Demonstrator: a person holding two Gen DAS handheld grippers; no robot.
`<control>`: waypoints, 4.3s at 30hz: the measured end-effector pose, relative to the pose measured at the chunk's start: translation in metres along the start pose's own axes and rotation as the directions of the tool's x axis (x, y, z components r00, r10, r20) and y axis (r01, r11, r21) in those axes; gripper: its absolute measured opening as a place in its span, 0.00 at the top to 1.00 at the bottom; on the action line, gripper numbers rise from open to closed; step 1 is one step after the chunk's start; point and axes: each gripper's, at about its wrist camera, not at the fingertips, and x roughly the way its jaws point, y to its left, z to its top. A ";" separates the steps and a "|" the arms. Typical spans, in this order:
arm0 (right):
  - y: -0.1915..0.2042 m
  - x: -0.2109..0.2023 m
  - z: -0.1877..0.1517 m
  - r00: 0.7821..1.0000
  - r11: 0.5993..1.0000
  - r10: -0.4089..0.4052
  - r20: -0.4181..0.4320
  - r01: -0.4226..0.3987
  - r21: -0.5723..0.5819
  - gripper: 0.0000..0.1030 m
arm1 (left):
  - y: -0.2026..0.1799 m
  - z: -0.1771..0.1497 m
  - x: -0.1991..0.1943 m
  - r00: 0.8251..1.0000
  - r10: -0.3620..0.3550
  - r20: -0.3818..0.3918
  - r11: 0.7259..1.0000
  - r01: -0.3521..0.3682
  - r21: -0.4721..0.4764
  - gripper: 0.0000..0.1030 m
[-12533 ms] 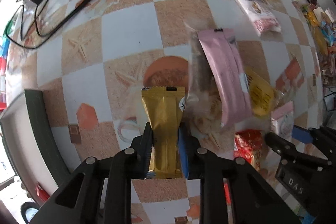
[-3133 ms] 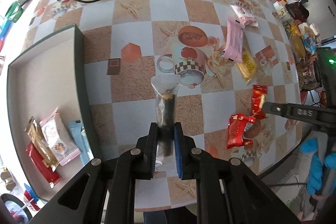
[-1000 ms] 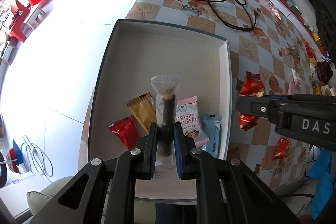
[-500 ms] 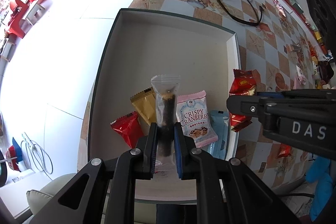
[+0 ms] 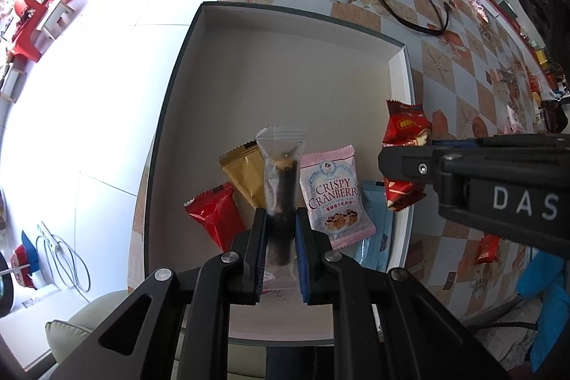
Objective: Organize snacks
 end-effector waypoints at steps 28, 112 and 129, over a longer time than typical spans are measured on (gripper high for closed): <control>-0.048 -0.018 -0.021 0.999 0.995 0.013 0.037 -0.017 0.098 0.11 | -0.028 -0.004 -0.012 0.995 0.096 0.020 0.994 -0.097 0.045 0.24; -0.318 0.046 -0.229 0.983 0.842 -0.110 -0.146 0.170 0.512 0.00 | -0.316 0.033 0.081 0.985 0.034 -0.170 0.909 0.039 0.414 0.75; -0.317 0.042 -0.234 0.985 0.843 -0.136 -0.102 0.169 0.511 0.00 | -0.242 -0.025 0.094 0.981 0.133 -0.143 0.909 -0.064 0.412 0.20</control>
